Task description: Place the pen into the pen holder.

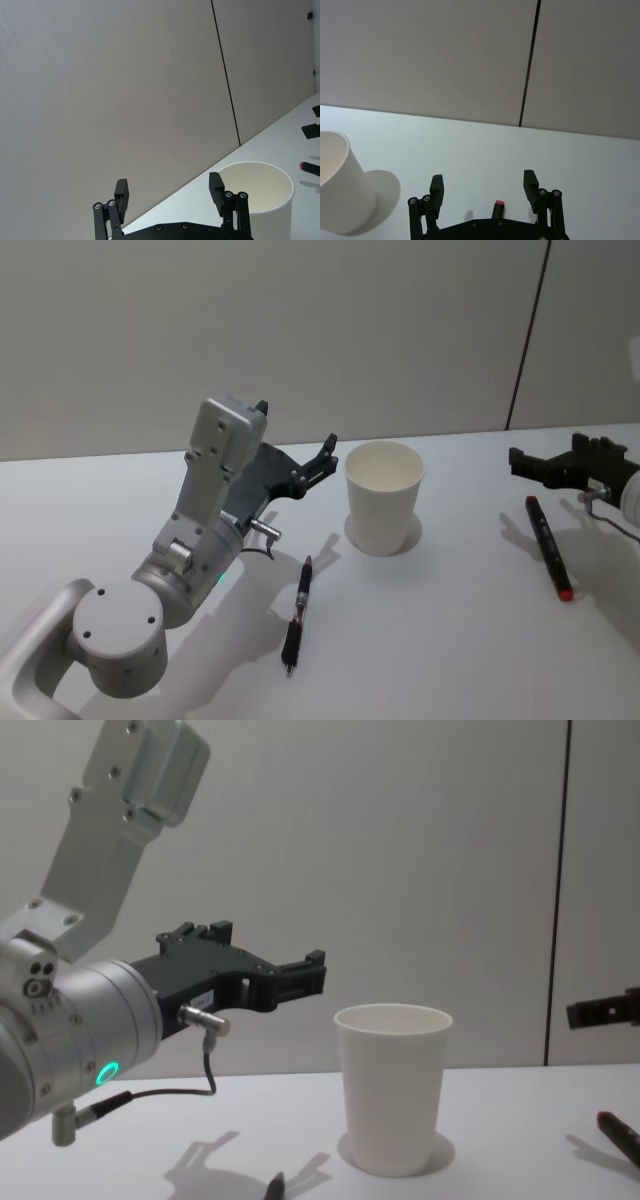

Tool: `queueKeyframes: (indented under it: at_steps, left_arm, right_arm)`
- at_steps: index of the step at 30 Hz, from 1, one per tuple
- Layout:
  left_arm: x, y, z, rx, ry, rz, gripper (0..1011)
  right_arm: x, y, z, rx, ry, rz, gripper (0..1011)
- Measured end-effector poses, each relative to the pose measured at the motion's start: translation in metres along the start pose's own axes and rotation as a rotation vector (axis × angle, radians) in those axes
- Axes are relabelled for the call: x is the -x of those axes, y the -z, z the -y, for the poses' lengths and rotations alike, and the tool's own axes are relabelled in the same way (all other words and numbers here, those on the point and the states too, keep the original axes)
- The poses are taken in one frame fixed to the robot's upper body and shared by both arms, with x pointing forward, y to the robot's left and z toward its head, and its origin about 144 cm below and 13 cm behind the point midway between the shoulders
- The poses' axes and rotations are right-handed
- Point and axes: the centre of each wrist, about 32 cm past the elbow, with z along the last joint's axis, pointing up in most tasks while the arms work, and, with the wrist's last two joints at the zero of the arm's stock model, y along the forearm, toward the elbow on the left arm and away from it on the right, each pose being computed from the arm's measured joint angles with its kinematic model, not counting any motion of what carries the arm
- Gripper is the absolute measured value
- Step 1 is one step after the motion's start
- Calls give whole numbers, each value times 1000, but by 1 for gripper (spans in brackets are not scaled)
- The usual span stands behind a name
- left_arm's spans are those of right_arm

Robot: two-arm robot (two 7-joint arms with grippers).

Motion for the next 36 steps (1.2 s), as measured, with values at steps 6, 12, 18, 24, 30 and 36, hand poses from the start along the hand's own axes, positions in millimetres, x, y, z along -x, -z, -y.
queueKeyframes:
  at_steps: [6,12,18,24,30,36]
  left_arm:
    - [0,0,0,0,0,0,1001]
    - [0,0,0,0,0,0,1001]
    - [0,0,0,0,0,0,1001]
    - [0,0,0,0,0,0,1001]
    - [0,0,0,0,0,0,1001]
    - [0,0,0,0,0,0,1001]
  right_arm:
    - [0,-11,-4,87,13,-15,1001]
    - [2,-22,-7,187,29,-23,1001]
    - [6,-31,-10,283,52,-25,1002]
    - [9,-37,-12,343,69,-25,1002]
    - [14,-37,-14,374,102,-20,1001]
    - [18,-34,-16,391,137,-16,1001]
